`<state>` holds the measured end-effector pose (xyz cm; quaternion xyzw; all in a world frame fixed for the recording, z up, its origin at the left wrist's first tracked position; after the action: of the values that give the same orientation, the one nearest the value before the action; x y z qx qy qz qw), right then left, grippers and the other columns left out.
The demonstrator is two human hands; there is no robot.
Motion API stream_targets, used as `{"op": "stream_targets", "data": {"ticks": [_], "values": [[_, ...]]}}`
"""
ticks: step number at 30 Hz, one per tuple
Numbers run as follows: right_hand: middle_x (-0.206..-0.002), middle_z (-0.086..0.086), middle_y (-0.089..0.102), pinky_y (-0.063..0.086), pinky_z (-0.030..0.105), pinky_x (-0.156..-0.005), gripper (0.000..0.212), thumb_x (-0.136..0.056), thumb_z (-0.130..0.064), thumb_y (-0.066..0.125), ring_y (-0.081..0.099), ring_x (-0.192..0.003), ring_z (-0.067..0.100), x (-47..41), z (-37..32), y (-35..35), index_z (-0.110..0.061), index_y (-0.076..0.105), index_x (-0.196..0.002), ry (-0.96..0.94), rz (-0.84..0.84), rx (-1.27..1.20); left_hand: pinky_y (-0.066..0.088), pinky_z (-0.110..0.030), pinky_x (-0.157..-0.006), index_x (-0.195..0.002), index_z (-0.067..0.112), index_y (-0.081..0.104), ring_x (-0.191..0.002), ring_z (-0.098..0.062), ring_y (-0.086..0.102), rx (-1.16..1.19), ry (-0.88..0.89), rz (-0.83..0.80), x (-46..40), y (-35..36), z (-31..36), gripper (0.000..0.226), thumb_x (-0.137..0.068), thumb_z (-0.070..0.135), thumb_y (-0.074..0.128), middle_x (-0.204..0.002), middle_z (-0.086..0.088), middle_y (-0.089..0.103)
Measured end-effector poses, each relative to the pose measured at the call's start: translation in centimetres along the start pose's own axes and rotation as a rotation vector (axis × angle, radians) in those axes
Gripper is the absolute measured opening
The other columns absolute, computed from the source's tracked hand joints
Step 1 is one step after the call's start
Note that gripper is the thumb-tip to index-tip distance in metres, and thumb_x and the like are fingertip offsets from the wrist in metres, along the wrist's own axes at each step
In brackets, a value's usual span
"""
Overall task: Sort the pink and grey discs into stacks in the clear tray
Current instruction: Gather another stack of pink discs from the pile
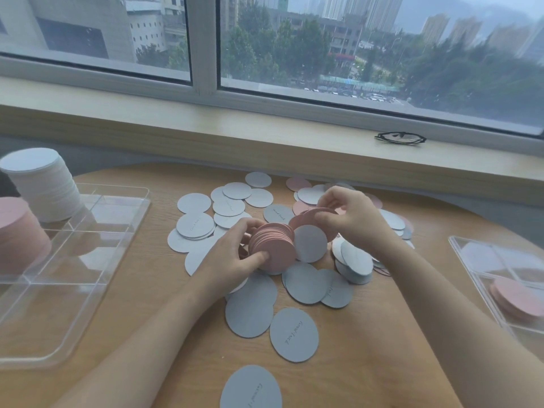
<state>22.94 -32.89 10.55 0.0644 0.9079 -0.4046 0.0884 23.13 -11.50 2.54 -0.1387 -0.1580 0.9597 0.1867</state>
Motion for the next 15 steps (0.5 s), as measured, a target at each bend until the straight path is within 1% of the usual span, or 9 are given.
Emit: {"op": "stream_targets", "data": {"ticks": [3, 4, 5, 7, 9, 11, 12, 14, 15], "values": [[-0.085, -0.007, 0.071, 0.048, 0.012, -0.066, 0.008, -0.081, -0.016, 0.076, 0.065, -0.084, 0.007, 1.3, 0.1, -0.5, -0.020, 0.069, -0.084, 0.025, 0.079, -0.165, 0.053, -0.023, -0.078, -0.109, 0.053, 0.053, -0.099, -0.006, 0.061, -0.004, 0.001, -0.001, 0.0, -0.1, 0.1, 0.043, -0.077, 0.029, 0.067, -0.107, 0.028, 0.060], [-0.086, -0.005, 0.072, 0.049, 0.012, -0.064, 0.009, -0.081, -0.015, 0.077, 0.066, -0.084, 0.009, 1.6, 0.3, -0.5, -0.019, 0.069, -0.084, 0.033, 0.107, -0.224, 0.054, -0.024, -0.079, -0.110, 0.054, 0.053, -0.100, -0.006, 0.061, -0.004, 0.000, -0.003, 0.1, -0.1, 0.1, 0.044, -0.077, 0.029, 0.067, -0.108, 0.028, 0.061], [-0.087, -0.003, 0.073, 0.051, 0.016, -0.065, 0.011, -0.080, -0.013, 0.078, 0.067, -0.084, 0.012, 2.0, 0.6, -0.5, -0.019, 0.069, -0.084, 0.042, 0.132, -0.284, 0.055, -0.027, -0.081, -0.111, 0.053, 0.053, -0.100, -0.007, 0.062, 0.000, 0.000, -0.005, 0.1, -0.1, 0.1, 0.044, -0.077, 0.028, 0.068, -0.109, 0.027, 0.062], [-0.087, -0.001, 0.073, 0.054, 0.029, -0.063, 0.015, -0.078, -0.008, 0.079, 0.067, -0.081, 0.016, 2.7, 0.9, -0.2, -0.017, 0.069, -0.084, 0.058, 0.183, -0.436, 0.056, -0.034, -0.083, -0.112, 0.050, 0.055, -0.097, -0.014, 0.064, 0.002, -0.004, -0.011, 0.1, -0.1, 0.1, 0.043, -0.077, 0.028, 0.069, -0.111, 0.018, 0.066], [-0.084, -0.002, 0.072, 0.052, 0.030, -0.063, 0.016, -0.079, -0.001, 0.077, 0.064, -0.077, 0.014, 3.4, 0.9, 0.1, -0.013, 0.067, -0.086, 0.049, 0.245, -0.567, 0.056, -0.039, -0.083, -0.118, 0.042, 0.057, -0.095, -0.022, 0.065, -0.001, 0.004, -0.025, 0.2, 0.0, 0.2, 0.044, -0.080, 0.023, 0.071, -0.118, 0.014, 0.068], [-0.081, -0.006, 0.070, 0.052, 0.026, -0.066, 0.016, -0.081, 0.001, 0.074, 0.063, -0.076, 0.011, 3.8, 0.7, 0.4, -0.009, 0.065, -0.090, 0.040, 0.295, -0.655, 0.053, -0.038, -0.081, -0.121, 0.033, 0.058, -0.097, -0.018, 0.065, 0.010, 0.032, -0.047, 0.2, 0.2, 0.7, 0.046, -0.085, 0.008, 0.071, -0.130, 0.023, 0.062], [-0.081, -0.006, 0.070, 0.052, 0.025, -0.065, 0.016, -0.082, 0.003, 0.073, 0.062, -0.076, 0.011, 3.9, 0.7, 0.5, -0.007, 0.064, -0.092, 0.037, 0.315, -0.707, 0.052, -0.036, -0.079, -0.121, 0.030, 0.058, -0.098, -0.016, 0.065, 0.013, 0.039, -0.057, 0.2, 0.3, 0.9, 0.046, -0.086, 0.002, 0.071, -0.132, 0.027, 0.060], [-0.081, -0.001, 0.068, 0.052, 0.027, -0.063, 0.017, -0.084, 0.004, 0.072, 0.062, -0.075, 0.016, 4.0, 0.7, 0.3, -0.007, 0.062, -0.092, 0.032, 0.357, -0.815, 0.051, -0.033, -0.077, -0.120, 0.030, 0.058, -0.098, -0.013, 0.065, 0.016, 0.042, -0.061, 0.2, 0.3, 0.9, 0.046, -0.087, 0.000, 0.070, -0.129, 0.028, 0.061], [-0.082, 0.001, 0.067, 0.051, 0.028, -0.063, 0.016, -0.085, 0.003, 0.071, 0.061, -0.074, 0.018, 4.0, 0.8, 0.2, -0.009, 0.062, -0.091, 0.036, 0.373, -0.863, 0.051, -0.031, -0.076, -0.120, 0.032, 0.058, -0.095, -0.013, 0.064, 0.021, 0.039, -0.057, 0.2, 0.3, 0.8, 0.047, -0.087, 0.002, 0.071, -0.125, 0.025, 0.064]]}}
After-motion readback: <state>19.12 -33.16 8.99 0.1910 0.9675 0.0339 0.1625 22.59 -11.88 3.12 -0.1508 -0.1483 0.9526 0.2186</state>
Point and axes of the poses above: each hand's wrist, its own x-axis away from the middle knuckle, its own y-axis out of the palm, z = x × y, the point moved 10 cm from there along -x, towards the middle knuckle
